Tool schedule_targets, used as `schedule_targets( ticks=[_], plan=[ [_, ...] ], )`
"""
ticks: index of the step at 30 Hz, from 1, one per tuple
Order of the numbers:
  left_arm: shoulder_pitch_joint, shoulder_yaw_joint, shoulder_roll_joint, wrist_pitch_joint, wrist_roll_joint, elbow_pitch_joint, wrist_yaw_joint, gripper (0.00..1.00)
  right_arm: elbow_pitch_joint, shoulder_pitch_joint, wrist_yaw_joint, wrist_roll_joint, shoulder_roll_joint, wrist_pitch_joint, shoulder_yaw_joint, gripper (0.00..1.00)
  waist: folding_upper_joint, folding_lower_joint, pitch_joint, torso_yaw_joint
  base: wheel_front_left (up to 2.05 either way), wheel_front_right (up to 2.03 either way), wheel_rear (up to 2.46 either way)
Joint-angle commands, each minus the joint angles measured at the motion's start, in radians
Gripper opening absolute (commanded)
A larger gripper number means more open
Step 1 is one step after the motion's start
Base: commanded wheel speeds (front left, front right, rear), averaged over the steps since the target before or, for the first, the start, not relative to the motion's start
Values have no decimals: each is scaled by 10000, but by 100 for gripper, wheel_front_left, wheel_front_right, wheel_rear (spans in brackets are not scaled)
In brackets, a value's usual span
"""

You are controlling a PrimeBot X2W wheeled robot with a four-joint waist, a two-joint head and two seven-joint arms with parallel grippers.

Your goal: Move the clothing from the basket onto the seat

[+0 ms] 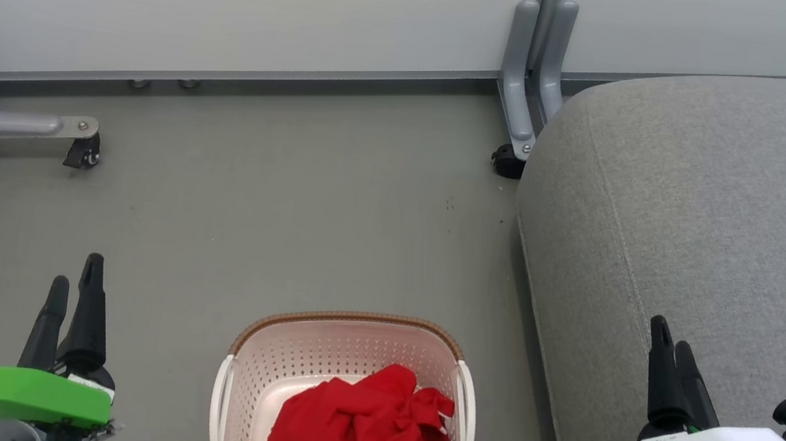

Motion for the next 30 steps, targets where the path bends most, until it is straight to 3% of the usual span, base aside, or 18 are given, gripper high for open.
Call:
schedule_targets(
  ticks=[1,30],
  plan=[
    [0,-16,33,-115,462,-208,-29,100,-206,-4,3,-381,-55,-117,69,100,0,0,6,-6,0,0,0],
    [362,-633,183,-944,3626,-625,-48,100,-792,317,4,-3235,-82,-949,770,100,0,0,31,-67,0,0,0]
  ],
)
